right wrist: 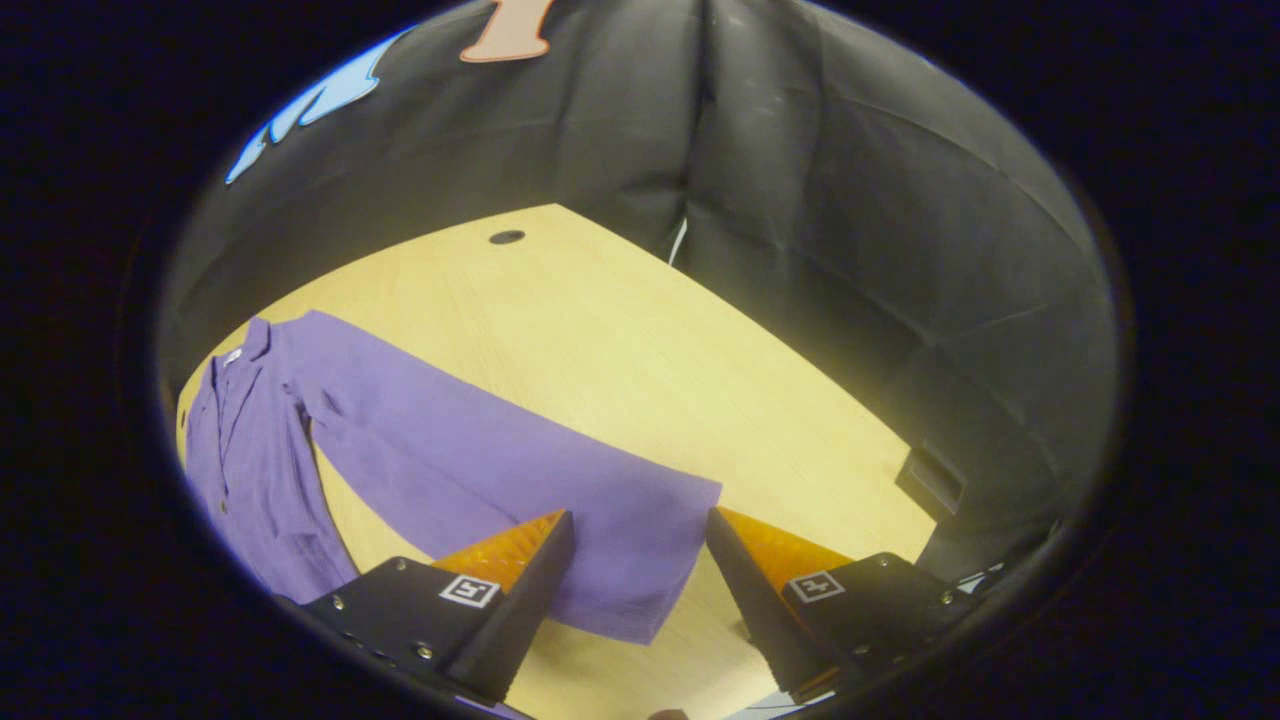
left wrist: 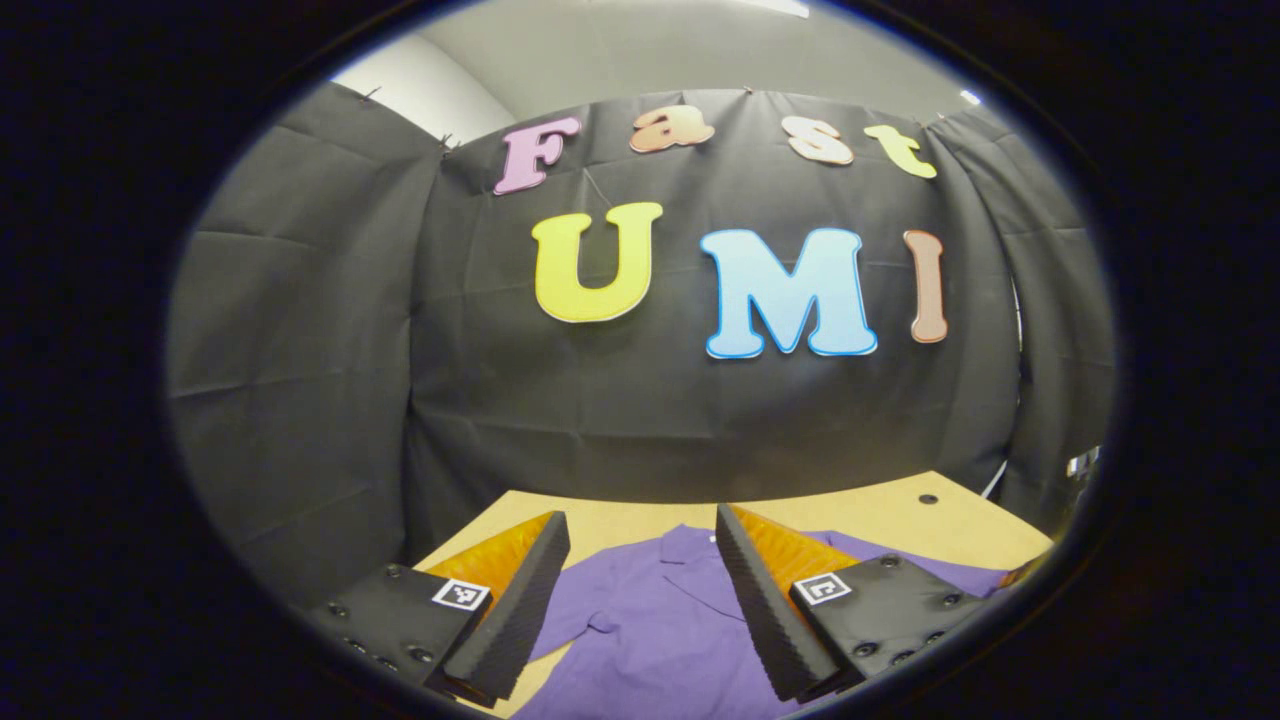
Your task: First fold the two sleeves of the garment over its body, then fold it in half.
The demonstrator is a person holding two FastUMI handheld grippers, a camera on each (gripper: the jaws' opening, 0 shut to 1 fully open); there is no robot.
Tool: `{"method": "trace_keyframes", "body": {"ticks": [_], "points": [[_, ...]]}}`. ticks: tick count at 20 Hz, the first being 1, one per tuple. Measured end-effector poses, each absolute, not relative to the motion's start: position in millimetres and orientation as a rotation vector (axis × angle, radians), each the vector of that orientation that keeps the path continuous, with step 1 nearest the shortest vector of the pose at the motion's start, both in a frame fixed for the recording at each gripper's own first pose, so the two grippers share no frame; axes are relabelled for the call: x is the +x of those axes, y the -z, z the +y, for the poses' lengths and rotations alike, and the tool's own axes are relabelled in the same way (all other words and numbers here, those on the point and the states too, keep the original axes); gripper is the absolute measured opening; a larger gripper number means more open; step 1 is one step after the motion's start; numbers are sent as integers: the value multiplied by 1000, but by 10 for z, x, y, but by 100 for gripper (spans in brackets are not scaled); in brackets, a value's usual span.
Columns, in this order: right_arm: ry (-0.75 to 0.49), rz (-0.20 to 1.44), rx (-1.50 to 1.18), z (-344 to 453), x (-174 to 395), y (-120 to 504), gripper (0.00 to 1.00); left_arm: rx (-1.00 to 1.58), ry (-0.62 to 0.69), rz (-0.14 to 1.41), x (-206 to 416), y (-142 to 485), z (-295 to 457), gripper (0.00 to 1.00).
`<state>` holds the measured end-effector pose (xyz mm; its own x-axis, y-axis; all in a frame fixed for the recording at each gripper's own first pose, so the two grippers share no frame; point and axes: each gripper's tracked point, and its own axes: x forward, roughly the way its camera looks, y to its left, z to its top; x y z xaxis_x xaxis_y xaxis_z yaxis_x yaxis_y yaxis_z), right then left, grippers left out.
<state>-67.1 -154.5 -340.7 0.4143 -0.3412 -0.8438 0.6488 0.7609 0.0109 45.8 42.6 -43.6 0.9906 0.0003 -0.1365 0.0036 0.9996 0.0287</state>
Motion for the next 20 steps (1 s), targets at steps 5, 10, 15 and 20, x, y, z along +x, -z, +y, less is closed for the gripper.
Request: {"method": "trace_keyframes", "body": {"ticks": [5,10,15,20], "points": [[633,977,358,-1514,-672,3473,89,31,-6,142,448,462,481,96],[608,964,473,-1323,-627,3545,80,18,8,146,505,490,467,96],[603,977,482,-1337,-600,3545,36,12,18,139,545,502,488,95],[598,946,550,-1333,-521,3523,8,-5,-1,137,535,520,626,96]]}}
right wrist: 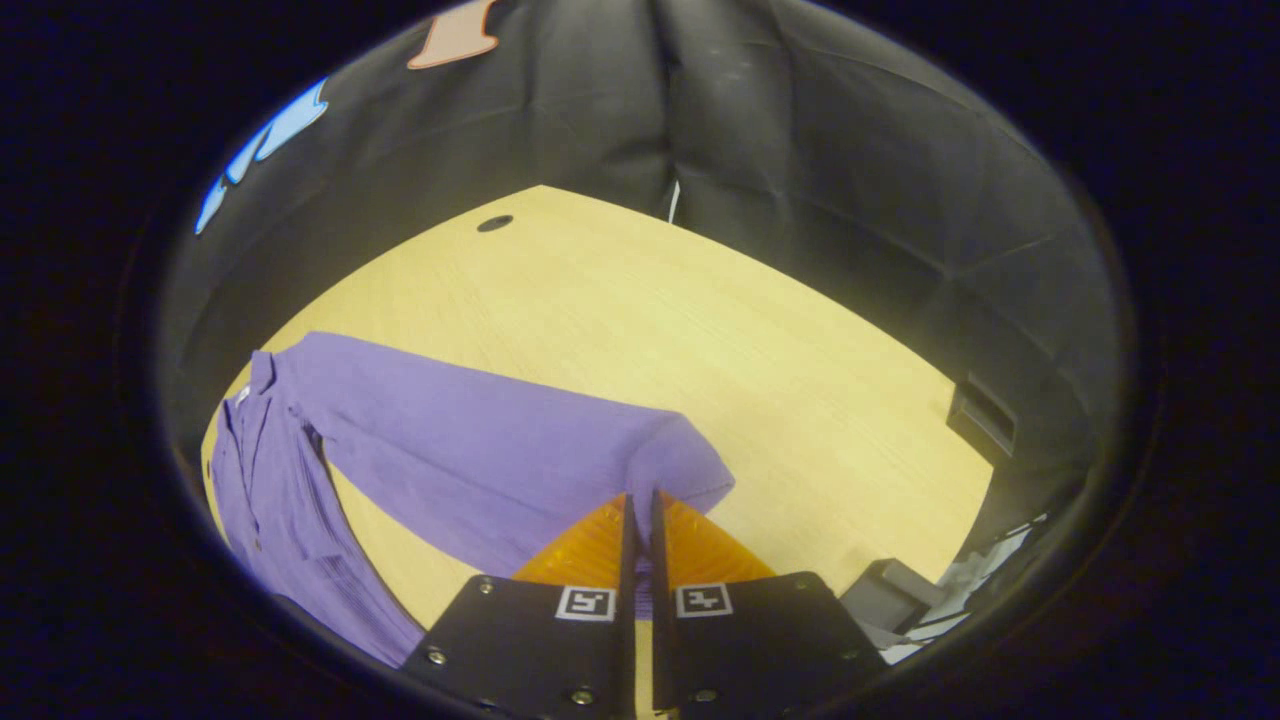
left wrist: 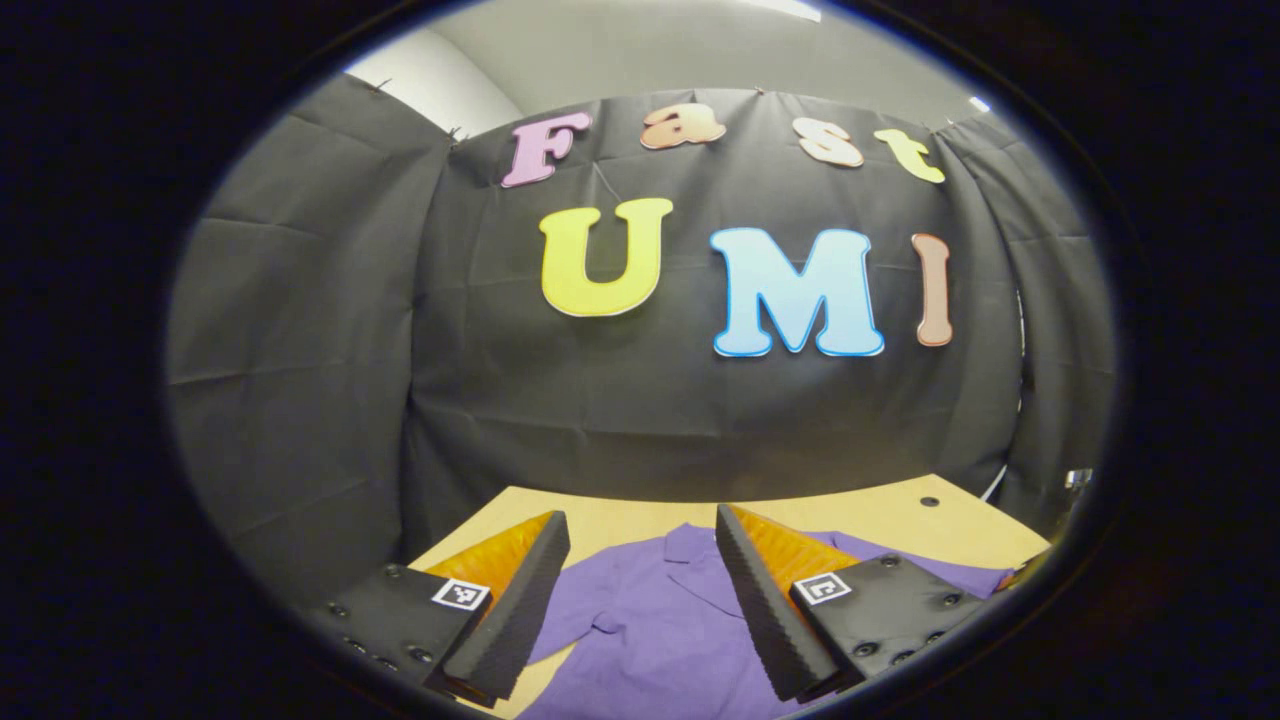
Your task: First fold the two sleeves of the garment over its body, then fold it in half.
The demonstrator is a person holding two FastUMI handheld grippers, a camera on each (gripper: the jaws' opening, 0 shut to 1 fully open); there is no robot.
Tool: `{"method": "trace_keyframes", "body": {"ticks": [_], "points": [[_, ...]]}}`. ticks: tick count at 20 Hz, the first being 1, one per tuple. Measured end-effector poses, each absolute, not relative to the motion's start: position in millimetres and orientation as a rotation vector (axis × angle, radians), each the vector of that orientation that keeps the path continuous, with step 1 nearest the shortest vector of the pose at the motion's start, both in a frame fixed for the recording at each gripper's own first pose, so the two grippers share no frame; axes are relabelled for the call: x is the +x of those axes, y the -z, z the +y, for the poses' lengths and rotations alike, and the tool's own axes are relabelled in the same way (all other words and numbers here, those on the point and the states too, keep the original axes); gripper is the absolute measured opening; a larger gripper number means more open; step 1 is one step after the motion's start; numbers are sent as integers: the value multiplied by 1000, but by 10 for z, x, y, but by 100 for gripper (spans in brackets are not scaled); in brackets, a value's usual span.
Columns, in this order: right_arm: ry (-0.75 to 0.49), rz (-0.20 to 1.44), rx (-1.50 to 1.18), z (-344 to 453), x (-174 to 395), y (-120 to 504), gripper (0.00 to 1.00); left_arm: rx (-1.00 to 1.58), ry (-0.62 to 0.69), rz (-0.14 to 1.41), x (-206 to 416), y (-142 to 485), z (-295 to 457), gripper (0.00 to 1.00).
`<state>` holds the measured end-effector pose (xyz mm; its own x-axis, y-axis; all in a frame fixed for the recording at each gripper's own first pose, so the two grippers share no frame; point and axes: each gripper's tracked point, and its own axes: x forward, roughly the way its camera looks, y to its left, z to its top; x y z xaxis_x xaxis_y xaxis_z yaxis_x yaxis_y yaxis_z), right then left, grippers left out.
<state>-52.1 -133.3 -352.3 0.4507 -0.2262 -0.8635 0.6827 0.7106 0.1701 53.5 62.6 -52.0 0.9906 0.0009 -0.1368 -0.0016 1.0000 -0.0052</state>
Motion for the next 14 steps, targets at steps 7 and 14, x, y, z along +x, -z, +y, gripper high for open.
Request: {"method": "trace_keyframes", "body": {"ticks": [7,14], "points": [[547,822,617,-1475,-441,3295,1,-23,-17,140,515,577,736,96],[430,670,600,-1391,114,2459,1,-51,-24,156,527,731,864,96]]}}
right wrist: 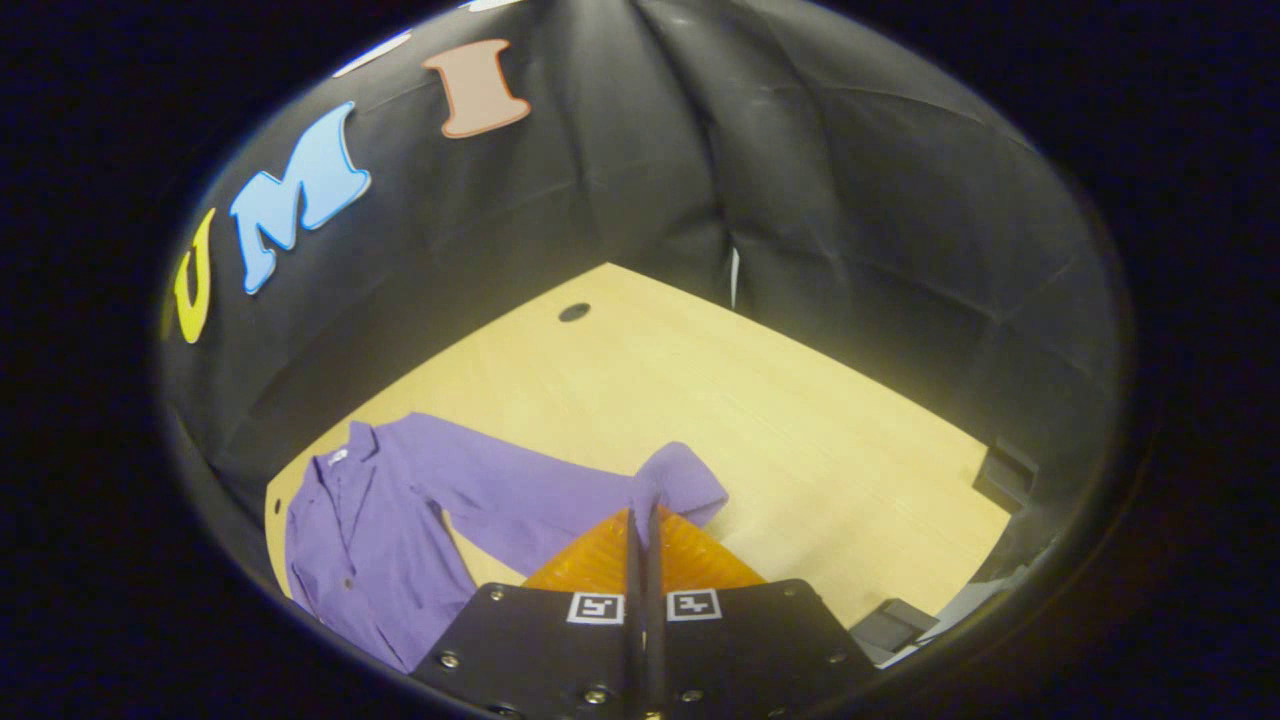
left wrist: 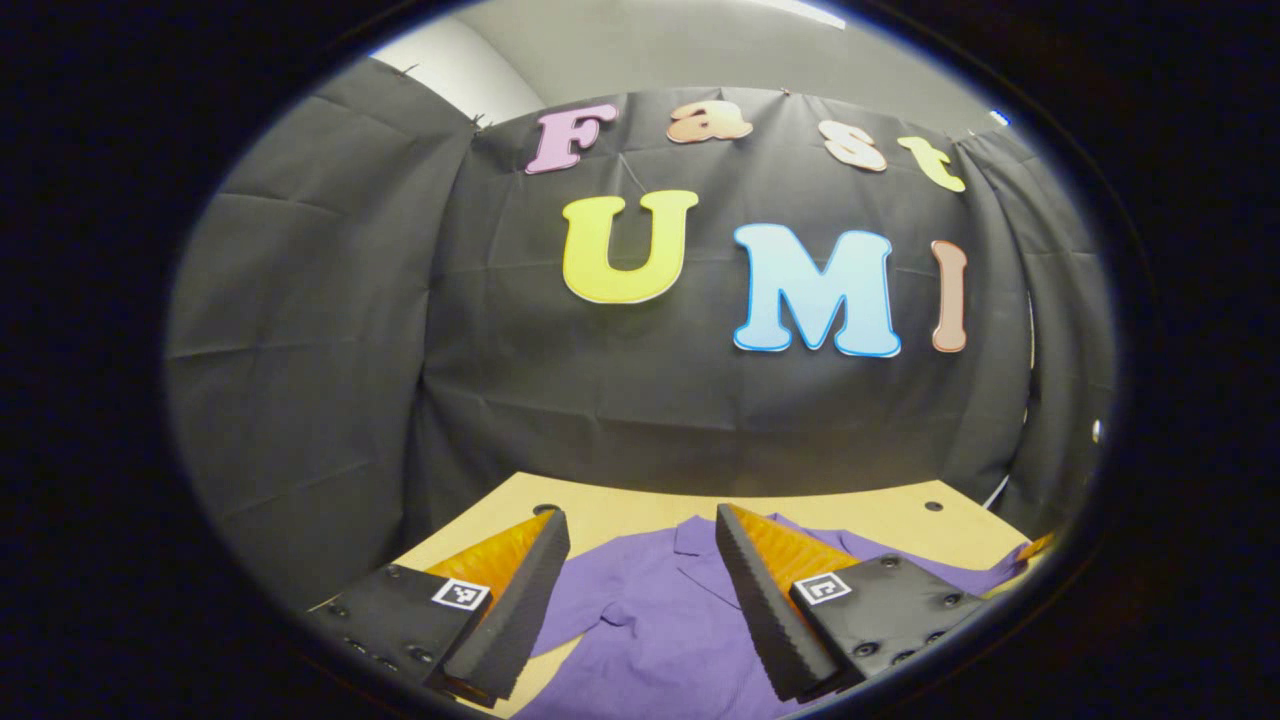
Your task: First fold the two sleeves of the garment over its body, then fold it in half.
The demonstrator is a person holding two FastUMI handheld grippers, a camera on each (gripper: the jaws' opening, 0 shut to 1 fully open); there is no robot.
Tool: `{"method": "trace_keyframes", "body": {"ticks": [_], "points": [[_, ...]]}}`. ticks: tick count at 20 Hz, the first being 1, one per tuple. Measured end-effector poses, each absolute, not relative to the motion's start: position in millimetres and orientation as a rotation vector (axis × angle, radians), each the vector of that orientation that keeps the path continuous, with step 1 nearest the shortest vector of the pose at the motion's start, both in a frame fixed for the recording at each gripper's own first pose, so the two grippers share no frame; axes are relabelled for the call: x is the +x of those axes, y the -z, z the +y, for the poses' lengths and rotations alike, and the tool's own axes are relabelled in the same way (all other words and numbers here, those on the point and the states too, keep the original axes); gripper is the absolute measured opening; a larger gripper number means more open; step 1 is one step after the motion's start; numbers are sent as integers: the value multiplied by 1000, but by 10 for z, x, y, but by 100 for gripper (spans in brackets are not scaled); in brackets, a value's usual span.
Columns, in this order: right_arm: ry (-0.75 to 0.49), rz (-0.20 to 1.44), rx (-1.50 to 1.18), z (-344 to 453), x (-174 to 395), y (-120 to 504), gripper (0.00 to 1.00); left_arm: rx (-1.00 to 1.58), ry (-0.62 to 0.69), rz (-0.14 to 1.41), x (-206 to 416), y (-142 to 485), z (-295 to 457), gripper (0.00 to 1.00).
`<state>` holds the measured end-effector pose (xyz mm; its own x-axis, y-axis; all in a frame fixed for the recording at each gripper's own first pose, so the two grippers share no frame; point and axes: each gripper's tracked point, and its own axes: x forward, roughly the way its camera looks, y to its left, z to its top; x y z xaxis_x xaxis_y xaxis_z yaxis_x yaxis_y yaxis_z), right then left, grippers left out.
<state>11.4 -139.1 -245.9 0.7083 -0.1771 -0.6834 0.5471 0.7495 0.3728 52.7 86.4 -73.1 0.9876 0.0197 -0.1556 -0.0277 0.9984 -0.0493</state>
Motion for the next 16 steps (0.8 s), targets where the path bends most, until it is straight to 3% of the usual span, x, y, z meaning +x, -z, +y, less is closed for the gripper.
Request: {"method": "trace_keyframes", "body": {"ticks": [16], "points": [[76,417,426,-380,1959,1026,1,-8,-165,160,164,801,1569,96]]}}
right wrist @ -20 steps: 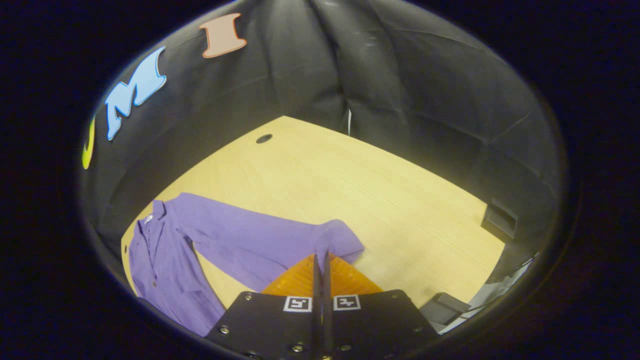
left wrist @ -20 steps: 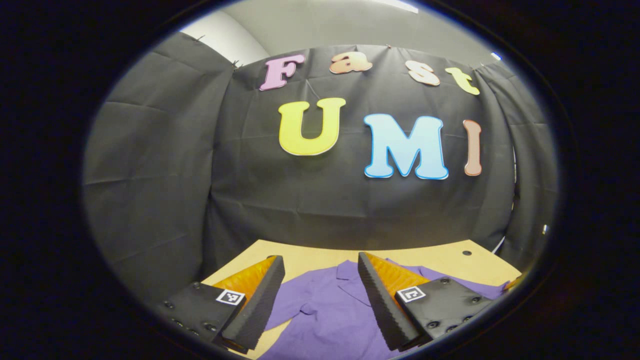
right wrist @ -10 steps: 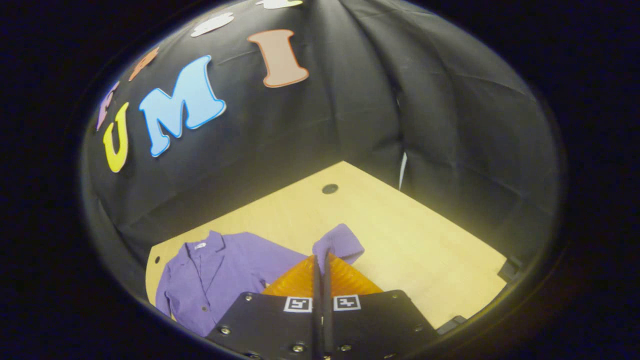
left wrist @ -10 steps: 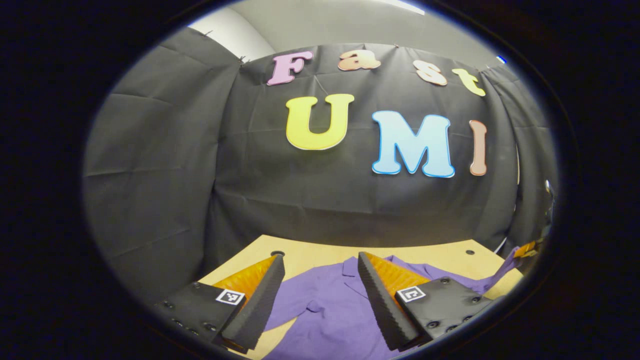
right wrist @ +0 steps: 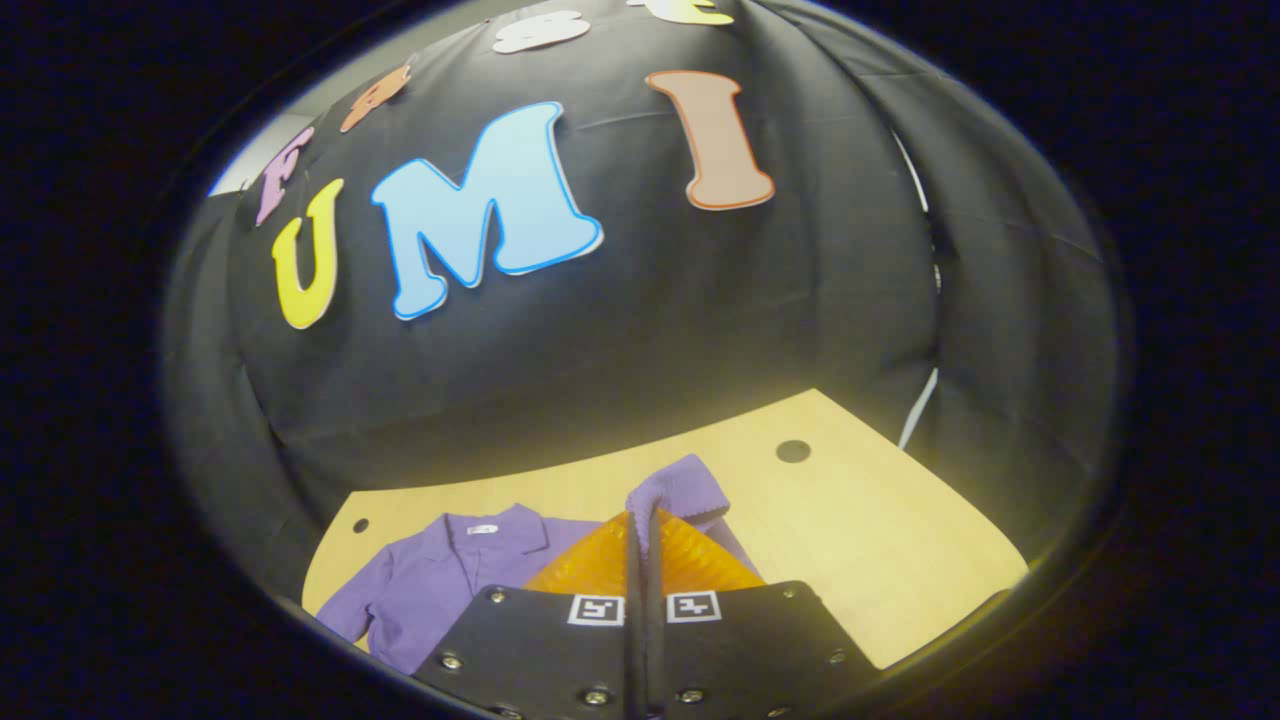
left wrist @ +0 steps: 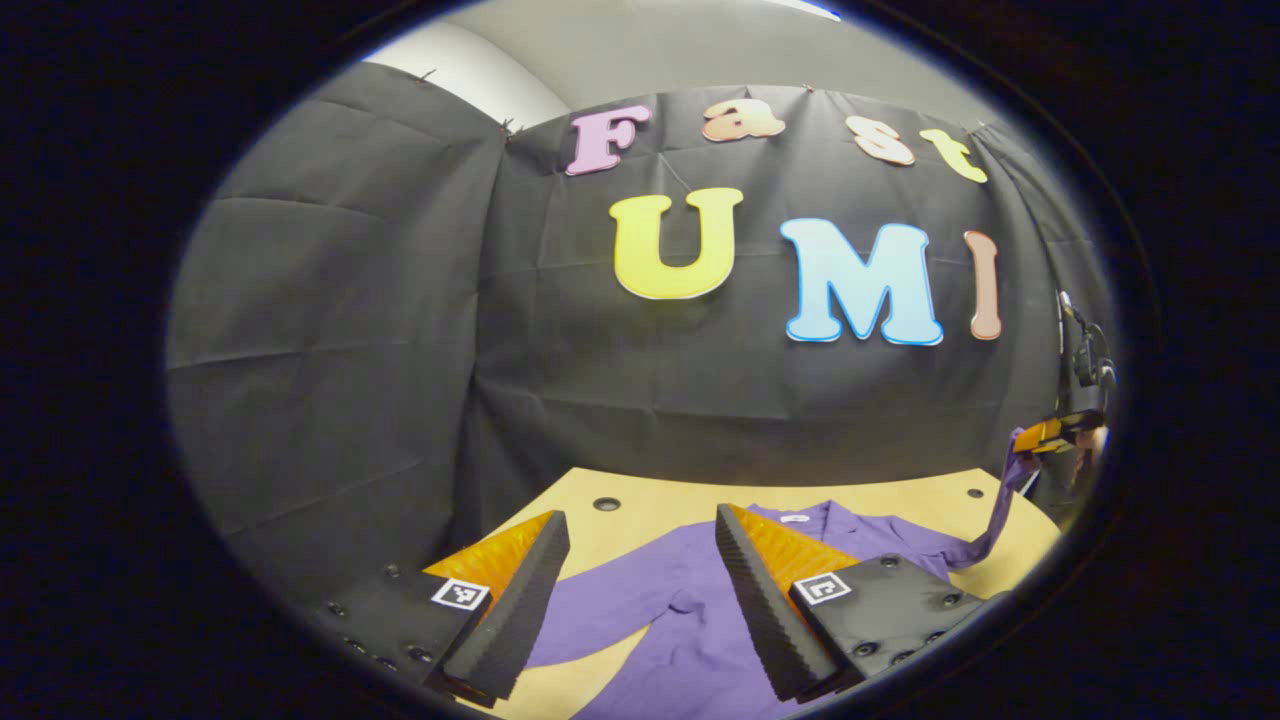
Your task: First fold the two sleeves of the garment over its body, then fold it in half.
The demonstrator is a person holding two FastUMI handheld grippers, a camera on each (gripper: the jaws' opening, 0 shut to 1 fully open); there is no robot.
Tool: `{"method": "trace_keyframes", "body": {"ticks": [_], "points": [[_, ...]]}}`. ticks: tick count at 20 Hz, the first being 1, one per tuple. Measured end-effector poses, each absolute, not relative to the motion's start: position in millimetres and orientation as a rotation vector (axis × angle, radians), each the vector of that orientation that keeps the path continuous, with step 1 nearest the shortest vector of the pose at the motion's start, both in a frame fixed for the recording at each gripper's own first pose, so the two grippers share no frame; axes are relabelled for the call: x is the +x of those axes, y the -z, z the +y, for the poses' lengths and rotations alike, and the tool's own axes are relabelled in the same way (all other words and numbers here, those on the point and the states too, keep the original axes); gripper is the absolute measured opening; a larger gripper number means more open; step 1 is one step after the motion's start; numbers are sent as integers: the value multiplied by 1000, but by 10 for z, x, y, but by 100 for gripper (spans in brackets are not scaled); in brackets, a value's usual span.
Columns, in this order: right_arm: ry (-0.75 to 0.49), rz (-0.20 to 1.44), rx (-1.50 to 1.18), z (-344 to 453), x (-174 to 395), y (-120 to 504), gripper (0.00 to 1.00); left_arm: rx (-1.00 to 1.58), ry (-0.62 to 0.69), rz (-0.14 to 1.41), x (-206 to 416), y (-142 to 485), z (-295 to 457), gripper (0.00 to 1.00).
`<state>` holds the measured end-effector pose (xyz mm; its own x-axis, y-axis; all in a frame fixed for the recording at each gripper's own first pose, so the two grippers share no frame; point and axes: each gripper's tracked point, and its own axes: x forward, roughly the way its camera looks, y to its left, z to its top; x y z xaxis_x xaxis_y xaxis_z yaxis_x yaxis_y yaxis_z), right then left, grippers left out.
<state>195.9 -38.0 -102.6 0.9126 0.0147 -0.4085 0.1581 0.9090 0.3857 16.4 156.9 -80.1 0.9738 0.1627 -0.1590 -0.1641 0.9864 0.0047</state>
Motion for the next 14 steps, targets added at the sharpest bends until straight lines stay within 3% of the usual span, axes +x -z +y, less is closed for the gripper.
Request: {"method": "trace_keyframes", "body": {"ticks": [8,14], "points": [[-134,385,341,592,2391,760,1,-19,-255,188,-139,921,1936,96],[-249,436,273,1337,2532,914,1,-30,-279,194,-330,951,2140,96]]}}
